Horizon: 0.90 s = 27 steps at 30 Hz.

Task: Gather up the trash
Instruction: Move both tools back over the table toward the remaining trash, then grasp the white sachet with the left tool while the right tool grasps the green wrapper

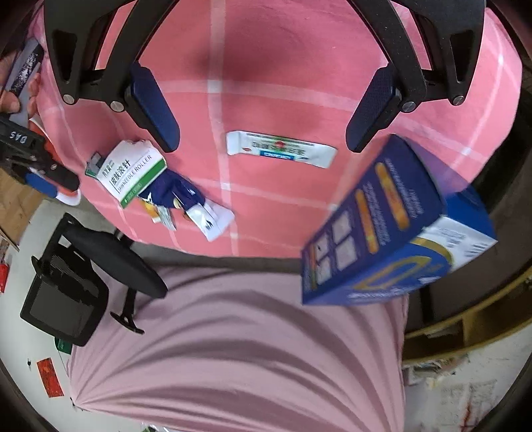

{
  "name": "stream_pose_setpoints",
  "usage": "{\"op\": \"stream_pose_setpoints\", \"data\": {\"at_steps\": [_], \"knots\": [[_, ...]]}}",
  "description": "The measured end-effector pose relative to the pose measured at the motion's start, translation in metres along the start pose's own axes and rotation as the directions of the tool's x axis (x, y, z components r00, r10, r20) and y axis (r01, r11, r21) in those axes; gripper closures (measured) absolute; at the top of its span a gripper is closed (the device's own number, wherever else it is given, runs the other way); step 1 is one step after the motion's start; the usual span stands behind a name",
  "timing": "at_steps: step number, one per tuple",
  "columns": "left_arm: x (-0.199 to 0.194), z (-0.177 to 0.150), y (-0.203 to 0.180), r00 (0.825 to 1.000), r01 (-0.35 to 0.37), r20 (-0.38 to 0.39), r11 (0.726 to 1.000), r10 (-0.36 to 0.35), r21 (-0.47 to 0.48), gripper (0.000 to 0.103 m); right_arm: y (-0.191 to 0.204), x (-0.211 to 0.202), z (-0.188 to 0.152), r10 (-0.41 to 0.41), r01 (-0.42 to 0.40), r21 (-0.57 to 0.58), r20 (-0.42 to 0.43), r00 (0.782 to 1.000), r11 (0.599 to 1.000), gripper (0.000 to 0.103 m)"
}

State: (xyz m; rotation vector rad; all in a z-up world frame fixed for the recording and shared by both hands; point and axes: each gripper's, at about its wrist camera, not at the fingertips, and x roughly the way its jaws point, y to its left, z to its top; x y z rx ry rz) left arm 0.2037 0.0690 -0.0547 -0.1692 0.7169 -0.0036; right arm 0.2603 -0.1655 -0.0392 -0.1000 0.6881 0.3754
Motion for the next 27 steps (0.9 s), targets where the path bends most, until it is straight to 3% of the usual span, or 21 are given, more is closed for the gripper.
{"op": "stream_pose_setpoints", "data": {"at_steps": [7,16,23,27], "knots": [[0.023,0.013,0.002,0.993,0.021,-0.115,0.998,-0.028,-0.067,0.009,-0.004,0.026,-0.004,0.079,-0.076,0.026,-0.154,0.985,0.997,0.015],[0.041,0.032,-0.010,0.985,-0.034,-0.172,0.998,0.024,-0.055,0.032,-0.008,0.026,-0.005,0.086,-0.082,0.036,-0.163,0.983,0.996,0.016],[0.050,0.033,-0.024,0.983,0.027,-0.184,0.999,-0.022,0.022,0.053,-0.013,0.029,-0.003,0.086,-0.078,0.057,-0.170,0.982,0.995,0.017],[0.051,0.032,-0.029,0.982,0.049,-0.186,0.998,-0.041,0.038,0.053,-0.011,0.033,-0.003,0.090,-0.083,0.041,-0.188,0.978,0.996,0.018]]}}
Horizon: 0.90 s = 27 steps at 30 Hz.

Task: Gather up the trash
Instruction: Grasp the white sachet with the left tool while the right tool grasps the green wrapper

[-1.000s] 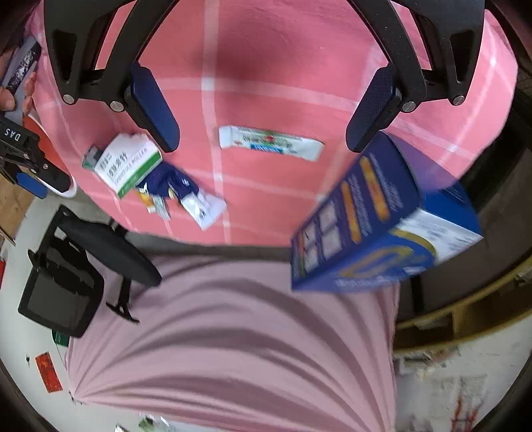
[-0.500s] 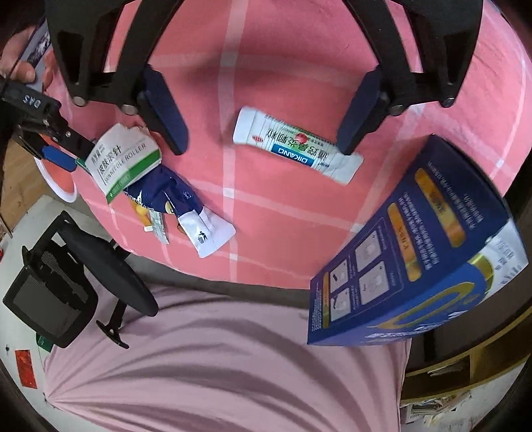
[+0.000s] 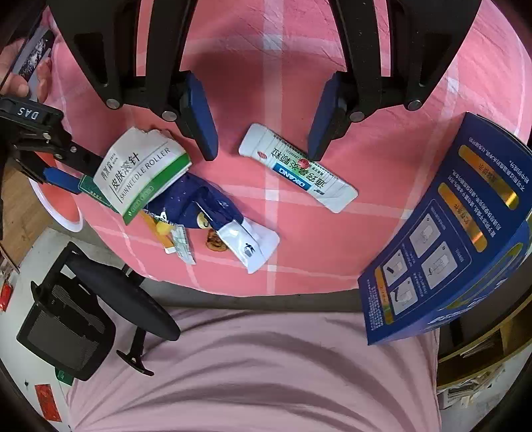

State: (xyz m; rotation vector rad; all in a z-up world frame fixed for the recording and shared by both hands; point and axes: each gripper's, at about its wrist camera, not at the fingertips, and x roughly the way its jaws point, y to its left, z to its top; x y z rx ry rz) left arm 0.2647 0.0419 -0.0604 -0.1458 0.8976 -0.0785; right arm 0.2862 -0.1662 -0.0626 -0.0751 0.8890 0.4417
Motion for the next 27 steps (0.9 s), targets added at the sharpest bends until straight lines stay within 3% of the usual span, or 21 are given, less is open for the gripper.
{"op": "stream_pose_setpoints", "data": {"at_steps": [5,9,17,21,24,27], "knots": [[0.004,0.001,0.000,1.000,-0.014,-0.003,1.000,0.014,-0.012,0.061,0.002,0.006,0.001,-0.007,0.007,-0.015,-0.026,1.000,1.000,0.025],[0.001,-0.001,0.004,1.000,-0.026,0.001,0.999,0.026,-0.036,0.070,0.000,0.006,0.000,-0.009,0.009,-0.012,-0.028,1.000,1.000,0.038],[-0.005,-0.003,0.015,0.999,-0.034,0.007,0.995,0.034,-0.091,0.090,0.000,0.004,0.000,-0.003,0.002,-0.008,-0.018,1.000,1.000,0.048],[-0.009,-0.005,0.016,1.000,-0.030,0.006,0.996,0.030,-0.089,0.091,-0.006,0.000,-0.002,0.006,-0.006,0.017,-0.011,1.000,1.000,0.046],[-0.013,-0.006,0.017,1.000,-0.028,0.011,0.996,0.029,-0.090,0.090,-0.012,-0.004,-0.002,-0.008,0.008,0.037,-0.007,1.000,0.999,0.038],[-0.016,-0.005,0.018,1.000,-0.027,0.012,0.995,0.029,-0.101,0.075,-0.014,-0.008,0.000,-0.058,0.058,0.014,0.003,0.998,0.998,0.032]]}}
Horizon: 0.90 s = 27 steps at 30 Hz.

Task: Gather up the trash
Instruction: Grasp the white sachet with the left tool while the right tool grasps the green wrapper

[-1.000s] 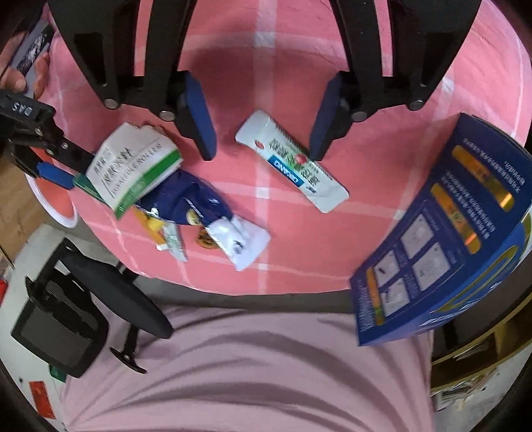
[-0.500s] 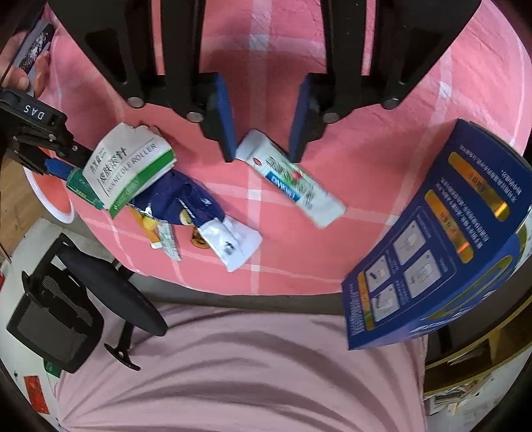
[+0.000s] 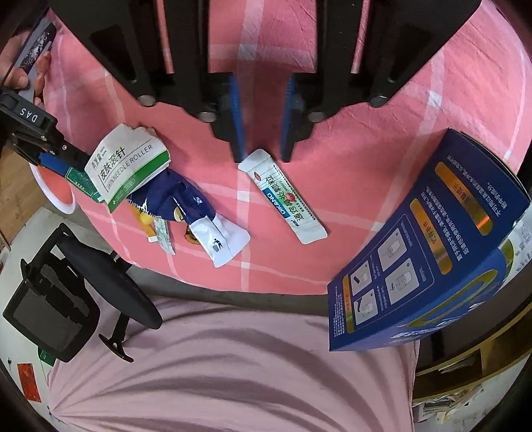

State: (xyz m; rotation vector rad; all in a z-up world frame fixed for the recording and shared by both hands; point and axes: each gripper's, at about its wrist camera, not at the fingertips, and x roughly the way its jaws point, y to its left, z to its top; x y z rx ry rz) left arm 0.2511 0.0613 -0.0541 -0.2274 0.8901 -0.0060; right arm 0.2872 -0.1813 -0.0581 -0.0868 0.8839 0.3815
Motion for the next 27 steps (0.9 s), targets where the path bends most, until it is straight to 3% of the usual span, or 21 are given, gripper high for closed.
{"op": "stream_pose_setpoints", "data": {"at_steps": [1,2,7,15,17,22,27], "knots": [[0.001,0.002,0.000,1.000,-0.006,0.002,1.000,0.006,-0.008,0.068,0.000,0.000,0.001,-0.010,0.010,-0.006,0.001,1.000,1.000,0.031],[0.001,0.005,0.001,1.000,-0.017,0.003,1.000,0.017,-0.021,0.066,-0.001,0.000,0.001,-0.015,0.015,-0.012,0.002,1.000,1.000,0.029],[0.012,0.022,0.000,0.997,-0.068,-0.024,0.996,0.067,-0.058,0.066,-0.005,0.003,0.008,-0.033,0.033,-0.046,0.007,0.999,0.998,0.024],[0.027,0.023,-0.012,0.988,-0.155,-0.013,0.987,0.156,0.040,0.071,-0.006,0.008,0.013,0.012,-0.011,-0.059,0.013,1.000,0.998,0.023],[0.026,0.019,-0.015,0.991,-0.131,-0.009,0.990,0.131,0.061,0.082,-0.007,0.009,0.015,0.024,-0.022,-0.061,0.017,1.000,0.998,0.023],[0.023,0.011,-0.017,0.999,-0.023,-0.021,0.994,0.026,0.108,0.086,-0.007,0.021,0.019,0.034,-0.036,-0.066,-0.022,0.999,0.997,0.023],[0.018,0.005,-0.022,0.999,0.025,-0.028,0.990,-0.021,0.139,0.087,-0.002,0.028,0.018,0.027,-0.031,-0.087,-0.056,0.998,0.996,0.034]]}}
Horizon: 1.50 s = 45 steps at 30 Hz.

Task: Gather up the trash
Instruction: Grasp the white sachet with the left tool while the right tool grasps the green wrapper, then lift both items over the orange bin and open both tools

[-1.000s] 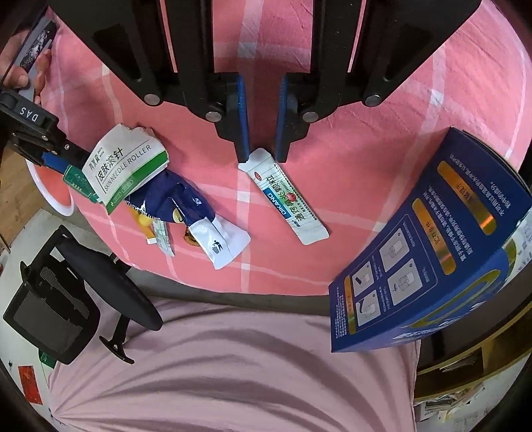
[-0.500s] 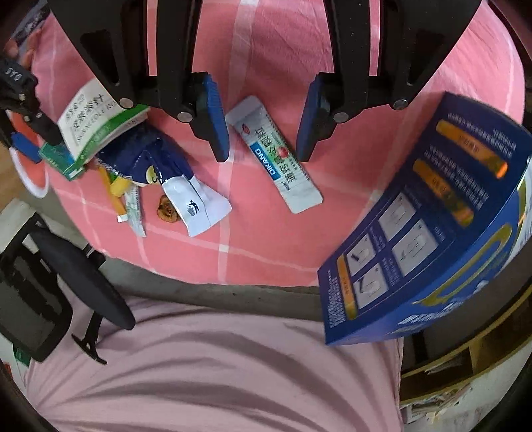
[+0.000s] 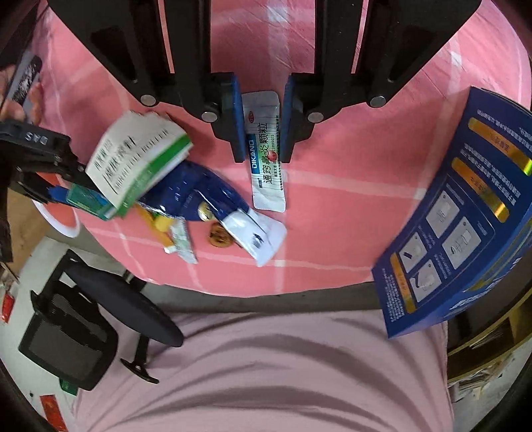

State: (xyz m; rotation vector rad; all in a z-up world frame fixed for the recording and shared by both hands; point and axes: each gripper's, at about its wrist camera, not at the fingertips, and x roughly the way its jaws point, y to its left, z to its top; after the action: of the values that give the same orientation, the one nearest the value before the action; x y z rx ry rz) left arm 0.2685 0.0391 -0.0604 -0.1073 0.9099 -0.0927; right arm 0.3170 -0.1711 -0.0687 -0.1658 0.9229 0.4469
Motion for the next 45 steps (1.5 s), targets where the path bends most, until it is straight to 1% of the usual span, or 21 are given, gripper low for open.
{"op": "stream_pose_setpoints", "data": {"at_steps": [4,7,8,9,13,16,21,23,25,27,28,30,31,32,33,35,36,38,40,43,45], "knots": [[-0.004,-0.002,-0.003,1.000,0.007,0.002,1.000,-0.007,0.007,0.089,0.002,-0.001,-0.002,0.005,-0.005,-0.010,0.002,1.000,1.000,0.044],[-0.006,-0.003,-0.011,1.000,0.005,0.006,1.000,-0.006,0.019,0.090,0.002,-0.002,-0.003,0.026,-0.026,-0.006,0.004,1.000,1.000,0.058],[-0.007,-0.004,-0.013,1.000,0.003,0.010,1.000,-0.004,0.023,0.090,0.002,-0.002,-0.004,0.038,-0.038,-0.005,-0.003,0.999,0.999,0.069],[-0.007,-0.004,-0.015,1.000,0.002,0.013,1.000,-0.002,0.028,0.090,0.003,0.000,-0.005,0.027,-0.027,-0.003,-0.011,1.000,1.000,0.081],[-0.009,-0.007,-0.020,1.000,-0.005,0.023,0.999,0.004,0.038,0.091,0.004,0.000,-0.005,0.020,-0.020,-0.007,-0.009,1.000,1.000,0.082],[-0.017,-0.012,-0.023,0.999,0.006,0.049,1.000,-0.007,0.029,0.091,0.000,-0.006,-0.006,0.031,-0.031,0.010,0.017,0.999,0.999,0.083],[-0.035,-0.017,-0.029,0.989,0.015,0.149,1.000,-0.015,0.000,0.091,0.003,-0.027,-0.008,0.040,-0.041,0.003,0.128,0.991,0.999,0.084],[-0.044,-0.019,-0.034,0.981,0.017,0.194,1.000,-0.017,-0.002,0.091,0.006,-0.038,-0.011,0.030,-0.030,-0.006,0.186,0.982,1.000,0.084],[-0.052,-0.020,-0.038,0.970,0.025,0.242,1.000,-0.022,-0.008,0.091,0.009,-0.050,-0.013,0.024,-0.019,-0.019,0.254,0.967,1.000,0.084],[-0.059,-0.018,-0.044,0.957,0.036,0.287,0.999,-0.030,-0.016,0.091,0.012,-0.064,-0.017,0.017,-0.008,-0.029,0.332,0.943,1.000,0.084],[-0.063,-0.016,-0.049,0.947,0.046,0.318,0.999,-0.038,-0.017,0.091,0.012,-0.072,-0.019,0.013,-0.003,-0.030,0.373,0.928,1.000,0.084],[-0.072,-0.012,-0.059,0.926,0.063,0.375,0.998,-0.054,-0.012,0.091,0.011,-0.090,-0.026,0.008,0.004,-0.025,0.462,0.887,1.000,0.084],[-0.077,-0.009,-0.065,0.910,0.075,0.409,0.997,-0.066,-0.006,0.091,0.009,-0.097,-0.028,0.003,0.010,-0.023,0.496,0.868,1.000,0.083],[-0.084,-0.007,-0.071,0.895,0.087,0.439,0.996,-0.078,0.001,0.091,0.008,-0.106,-0.030,-0.008,0.023,-0.020,0.537,0.843,1.000,0.083],[-0.089,-0.005,-0.076,0.881,0.096,0.465,0.995,-0.090,0.010,0.091,0.006,-0.114,-0.033,-0.018,0.033,-0.016,0.567,0.823,0.999,0.083],[-0.100,0.000,-0.091,0.844,0.117,0.523,0.993,-0.118,0.035,0.090,0.001,-0.132,-0.037,-0.038,0.046,0.005,0.637,0.770,0.999,0.083],[-0.104,0.002,-0.096,0.830,0.124,0.542,0.991,-0.129,0.046,0.090,-0.003,-0.139,-0.039,-0.047,0.048,0.017,0.661,0.749,0.999,0.083],[-0.113,0.007,-0.111,0.797,0.136,0.583,0.987,-0.158,0.081,0.090,-0.012,-0.154,-0.044,-0.078,0.059,0.051,0.712,0.698,0.997,0.083],[-0.119,0.015,-0.127,0.765,0.148,0.613,0.981,-0.196,0.129,0.090,-0.020,-0.166,-0.048,-0.118,0.081,0.086,0.747,0.655,0.993,0.083],[-0.121,0.024,-0.155,0.734,0.161,0.630,0.966,-0.253,0.201,0.090,-0.035,-0.180,-0.055,-0.188,0.111,0.152,0.771,0.608,0.982,0.082],[-0.119,0.029,-0.174,0.719,0.177,0.630,0.954,-0.294,0.243,0.090,-0.047,-0.186,-0.057,-0.230,0.126,0.192,0.774,0.590,0.973,0.081]]}}
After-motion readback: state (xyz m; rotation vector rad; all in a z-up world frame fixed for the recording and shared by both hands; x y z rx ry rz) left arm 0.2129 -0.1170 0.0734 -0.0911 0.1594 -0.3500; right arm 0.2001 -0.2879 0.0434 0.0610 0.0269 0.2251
